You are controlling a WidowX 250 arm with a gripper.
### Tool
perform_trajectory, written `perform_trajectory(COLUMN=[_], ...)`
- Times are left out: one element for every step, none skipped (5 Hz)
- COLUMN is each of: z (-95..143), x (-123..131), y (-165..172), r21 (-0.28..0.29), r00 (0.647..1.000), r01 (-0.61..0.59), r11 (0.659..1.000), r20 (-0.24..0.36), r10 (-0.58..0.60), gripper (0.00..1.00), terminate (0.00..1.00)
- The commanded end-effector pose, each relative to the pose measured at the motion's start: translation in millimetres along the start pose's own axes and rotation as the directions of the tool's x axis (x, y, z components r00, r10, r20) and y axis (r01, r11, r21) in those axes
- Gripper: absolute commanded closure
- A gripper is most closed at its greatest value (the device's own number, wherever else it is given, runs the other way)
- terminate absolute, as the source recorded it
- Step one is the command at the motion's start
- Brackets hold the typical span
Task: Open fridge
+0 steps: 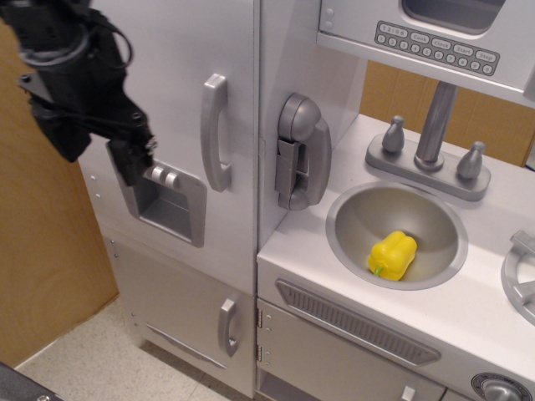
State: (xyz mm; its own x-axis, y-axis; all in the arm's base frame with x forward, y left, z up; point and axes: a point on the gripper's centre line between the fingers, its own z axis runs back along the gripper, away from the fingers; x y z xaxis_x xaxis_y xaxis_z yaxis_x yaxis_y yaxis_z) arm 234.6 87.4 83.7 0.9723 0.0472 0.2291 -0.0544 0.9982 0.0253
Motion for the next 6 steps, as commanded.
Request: perform_trajectory(z=[-5.3, -12.2, -16.3, -20.9, -27.5, -29.8], x=[34.4, 49.0, 67.0, 84.0, 94.7, 96.8], y=[-26.6, -32.6, -32.0, -25.3, -23.2, -26.2], r21=[-0.015, 0.005, 0.024, 0.044, 0.053, 0.025], r00=[0.996, 0.996, 0.996, 0.995, 0.996, 0.995], r01=[0.050, 0.034, 0.000, -0.035, -0.051, 0.024], r11=[0.999, 0.999, 1.000, 0.998, 0.997, 0.999], r20=[0.071, 0.078, 0.084, 0.092, 0.082, 0.091], r10=[-0.049, -0.034, -0.002, 0.031, 0.046, -0.026], gripper=[0.00, 0.00, 0.00, 0.00, 0.00, 0.00], terminate=[0.00, 0.00, 0.00, 0.00, 0.00, 0.00])
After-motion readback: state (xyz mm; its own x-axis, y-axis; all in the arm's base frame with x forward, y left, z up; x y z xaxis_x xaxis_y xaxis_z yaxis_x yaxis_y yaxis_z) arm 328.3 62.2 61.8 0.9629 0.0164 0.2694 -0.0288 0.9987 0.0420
